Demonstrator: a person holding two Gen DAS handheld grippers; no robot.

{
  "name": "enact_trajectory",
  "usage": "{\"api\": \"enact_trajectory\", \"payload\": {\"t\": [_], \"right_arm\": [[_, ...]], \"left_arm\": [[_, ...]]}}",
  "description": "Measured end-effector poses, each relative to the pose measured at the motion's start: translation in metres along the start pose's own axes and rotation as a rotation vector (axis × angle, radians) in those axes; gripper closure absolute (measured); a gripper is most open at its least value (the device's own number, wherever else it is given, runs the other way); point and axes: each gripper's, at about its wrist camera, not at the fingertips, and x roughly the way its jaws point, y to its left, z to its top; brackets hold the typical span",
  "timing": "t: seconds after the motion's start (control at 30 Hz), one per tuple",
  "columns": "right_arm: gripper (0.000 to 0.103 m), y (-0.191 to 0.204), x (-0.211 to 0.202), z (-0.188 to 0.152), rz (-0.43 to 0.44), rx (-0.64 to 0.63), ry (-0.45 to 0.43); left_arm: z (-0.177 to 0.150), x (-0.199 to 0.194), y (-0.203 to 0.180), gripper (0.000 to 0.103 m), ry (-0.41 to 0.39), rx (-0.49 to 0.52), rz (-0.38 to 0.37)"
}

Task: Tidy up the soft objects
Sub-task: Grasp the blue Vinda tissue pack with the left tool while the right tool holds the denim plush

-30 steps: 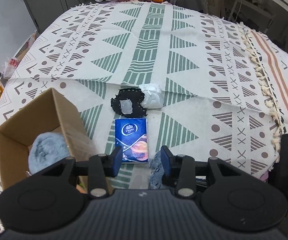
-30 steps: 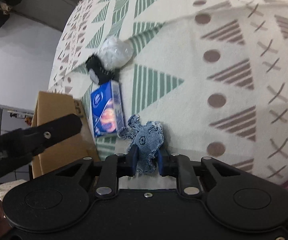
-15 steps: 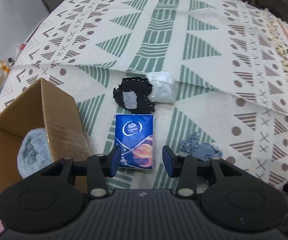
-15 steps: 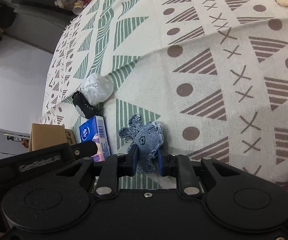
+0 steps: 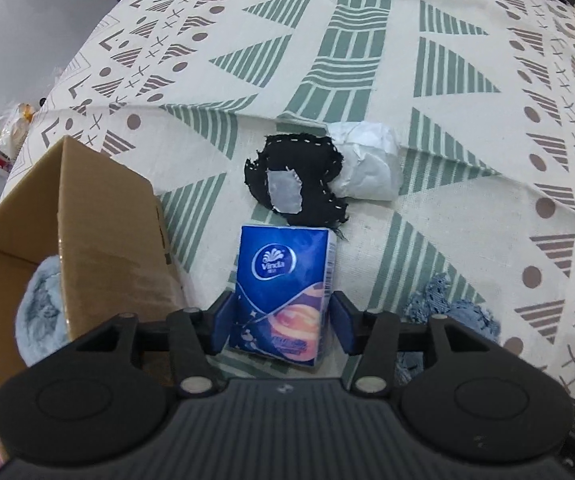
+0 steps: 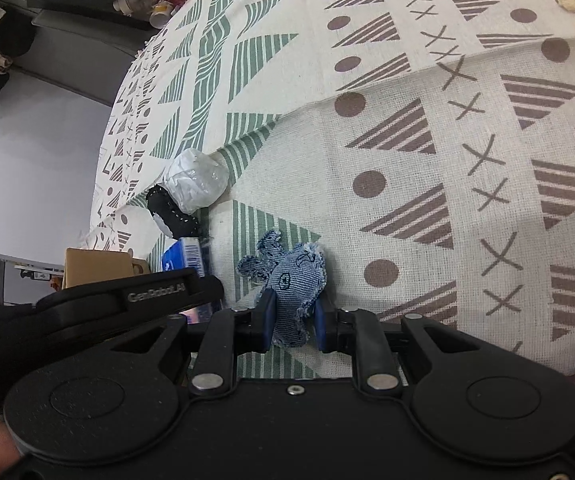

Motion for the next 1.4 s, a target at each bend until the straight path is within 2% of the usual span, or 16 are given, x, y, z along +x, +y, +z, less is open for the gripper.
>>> {"api": "enact_trajectory", "payload": {"t": [0.23, 0.33, 0.87, 1.4], "right_arm": [[0.083, 0.004, -0.011, 0.002, 0.011, -0.023, -0.026], [0.083, 0.007, -0.021, 0.005, 0.042, -0.016, -0.033], [0.083, 0.029, -0.073, -0.008, 0.033, -0.147, -0.145], [0.084, 0.072, -0.107, -0.026, 0.086, -0.255, -0.178]], "left_arm": [[-0.003, -0.019, 0.0, 0.063, -0.029, -0.027, -0.029], [-0.005, -0.031, -0.001, 0.063, -0.041, -0.034, -0.058], [-0.026, -0.103, 0.009, 0.066, -0.172, -0.075, -0.116], [-0.059, -0.156, 0.067, 0.066, -0.284, -0.203, -0.148]]}}
